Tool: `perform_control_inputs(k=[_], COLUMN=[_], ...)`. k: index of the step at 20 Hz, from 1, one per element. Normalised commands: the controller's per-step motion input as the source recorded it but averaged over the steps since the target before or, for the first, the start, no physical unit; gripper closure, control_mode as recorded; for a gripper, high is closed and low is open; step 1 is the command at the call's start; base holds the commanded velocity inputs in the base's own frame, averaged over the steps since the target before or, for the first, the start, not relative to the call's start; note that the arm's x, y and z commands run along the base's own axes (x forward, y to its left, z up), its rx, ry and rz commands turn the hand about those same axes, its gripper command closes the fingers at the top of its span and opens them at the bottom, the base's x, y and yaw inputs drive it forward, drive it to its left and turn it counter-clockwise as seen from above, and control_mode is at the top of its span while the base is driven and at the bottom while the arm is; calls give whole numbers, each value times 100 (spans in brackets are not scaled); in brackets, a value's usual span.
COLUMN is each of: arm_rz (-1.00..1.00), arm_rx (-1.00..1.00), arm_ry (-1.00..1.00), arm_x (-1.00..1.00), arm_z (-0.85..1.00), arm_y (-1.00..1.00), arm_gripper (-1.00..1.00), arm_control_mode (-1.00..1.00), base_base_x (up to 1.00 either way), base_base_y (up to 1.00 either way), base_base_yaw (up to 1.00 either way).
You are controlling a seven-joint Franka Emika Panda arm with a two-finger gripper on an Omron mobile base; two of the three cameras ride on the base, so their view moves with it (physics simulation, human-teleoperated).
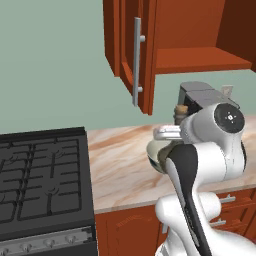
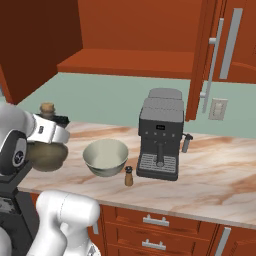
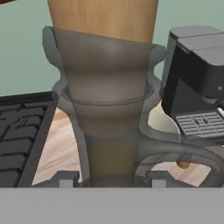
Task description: Retrieve the bottle and the shaker from the cabinet and place them next to the mixing bowl on the counter. Then add garlic from the fridge to the mixing bowl.
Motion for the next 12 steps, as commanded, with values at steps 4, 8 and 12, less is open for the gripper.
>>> perform_control_inputs(k=[4, 8, 12], arm_rz=[-10, -14, -14], arm_rx=[0, 0, 0], arm_ry=[-1, 0, 0], arm_x=[11, 7, 0], arm_z=[-13, -26, -16], arm_y=[49, 15, 4], arm_gripper=[100, 100, 100], arm_control_mode=[-100, -100, -100], base_base_x=[0, 0, 0], base_base_y=[0, 0, 0], base_base_yaw=[0, 0, 0])
